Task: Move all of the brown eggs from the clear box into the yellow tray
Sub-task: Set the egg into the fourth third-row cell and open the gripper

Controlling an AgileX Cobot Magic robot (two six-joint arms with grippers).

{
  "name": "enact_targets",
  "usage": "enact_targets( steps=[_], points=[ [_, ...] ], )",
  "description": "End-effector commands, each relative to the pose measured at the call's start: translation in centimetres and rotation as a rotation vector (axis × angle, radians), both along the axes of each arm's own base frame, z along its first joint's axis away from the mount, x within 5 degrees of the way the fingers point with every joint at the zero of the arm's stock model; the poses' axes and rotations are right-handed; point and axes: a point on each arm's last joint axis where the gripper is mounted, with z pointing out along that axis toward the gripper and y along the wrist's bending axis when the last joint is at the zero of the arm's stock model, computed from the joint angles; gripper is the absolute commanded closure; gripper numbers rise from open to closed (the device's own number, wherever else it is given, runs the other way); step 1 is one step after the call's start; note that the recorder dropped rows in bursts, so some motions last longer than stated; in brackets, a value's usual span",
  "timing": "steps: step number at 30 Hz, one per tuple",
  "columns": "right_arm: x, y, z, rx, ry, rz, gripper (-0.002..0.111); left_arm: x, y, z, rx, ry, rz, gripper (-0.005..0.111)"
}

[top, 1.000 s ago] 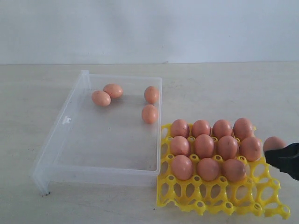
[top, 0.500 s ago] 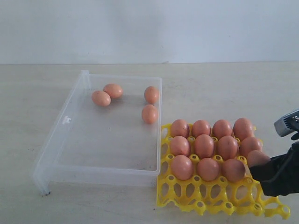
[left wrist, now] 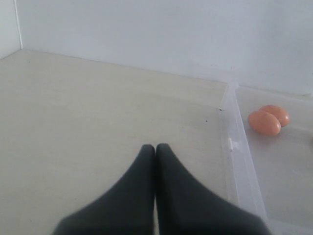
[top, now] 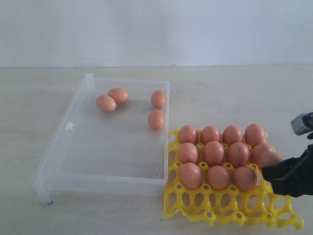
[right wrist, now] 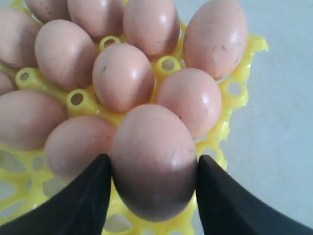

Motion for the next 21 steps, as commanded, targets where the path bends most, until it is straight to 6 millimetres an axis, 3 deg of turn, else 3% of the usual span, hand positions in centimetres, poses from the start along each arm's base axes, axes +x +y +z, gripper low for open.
enact_targets(
  steps=[1,14,21],
  points=[
    [0.46,0.2,0.11,0.027,-0.029,0.002,0.109,0.02,-0.04,-0.03,-0.014,0.003,-0.004,0.111],
    [0.46,0.38,0.12,0.034,-0.037,0.028,0.104,0.02,-0.04,-0.03,-0.014,0.003,-0.004,0.111],
    [0.44,0.45,0.15,0.04,-0.038,0.034,0.065,0.02,-0.04,-0.03,-0.014,0.003,-0.004,0.111]
  ],
)
